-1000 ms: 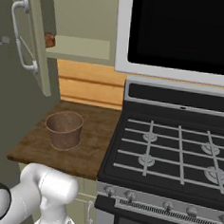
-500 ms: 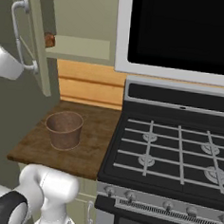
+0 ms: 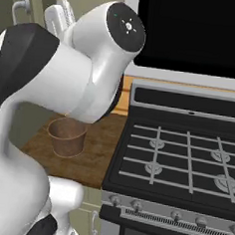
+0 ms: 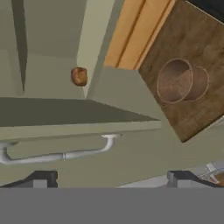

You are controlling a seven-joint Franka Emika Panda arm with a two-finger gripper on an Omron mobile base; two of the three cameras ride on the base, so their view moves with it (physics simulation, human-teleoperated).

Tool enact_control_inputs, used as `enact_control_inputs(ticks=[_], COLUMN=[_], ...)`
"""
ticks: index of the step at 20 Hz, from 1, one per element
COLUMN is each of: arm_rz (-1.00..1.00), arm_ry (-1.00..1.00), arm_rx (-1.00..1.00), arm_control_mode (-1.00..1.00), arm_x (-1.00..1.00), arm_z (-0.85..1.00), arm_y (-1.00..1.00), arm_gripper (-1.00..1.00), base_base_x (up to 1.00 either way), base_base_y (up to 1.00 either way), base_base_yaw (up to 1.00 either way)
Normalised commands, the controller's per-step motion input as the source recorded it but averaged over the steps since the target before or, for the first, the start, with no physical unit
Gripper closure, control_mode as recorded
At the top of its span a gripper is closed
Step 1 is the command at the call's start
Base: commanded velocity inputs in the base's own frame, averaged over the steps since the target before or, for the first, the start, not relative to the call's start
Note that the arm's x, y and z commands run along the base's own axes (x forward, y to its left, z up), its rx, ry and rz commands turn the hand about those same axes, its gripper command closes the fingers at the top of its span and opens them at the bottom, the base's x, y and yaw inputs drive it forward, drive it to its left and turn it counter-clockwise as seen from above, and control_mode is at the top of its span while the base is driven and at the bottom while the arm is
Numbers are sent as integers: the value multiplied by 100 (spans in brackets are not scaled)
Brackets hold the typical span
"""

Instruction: Open the cabinet, pick up the bread from the cabinet and place it in the basket. Then move the basket to the dining counter.

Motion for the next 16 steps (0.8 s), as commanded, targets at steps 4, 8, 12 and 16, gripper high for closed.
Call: enact_control_inputs(ticks=[4,8,12,16], arm_rz=[0,15,19,21], arm_ry=[0,17,21,23], arm_rx=[51,37,18,12], arm_control_mode=[-100,-100,-100,-100], arm_x=[100,79,66,19], arm_z=[-23,-65,-40,-13], arm_y=[-33,17,75,71], arm_gripper=[-100,-100,-100,-100], base_base_x=[0,0,0,0], base_base_y=[0,0,0,0], base_base_yaw=[0,0,0,0])
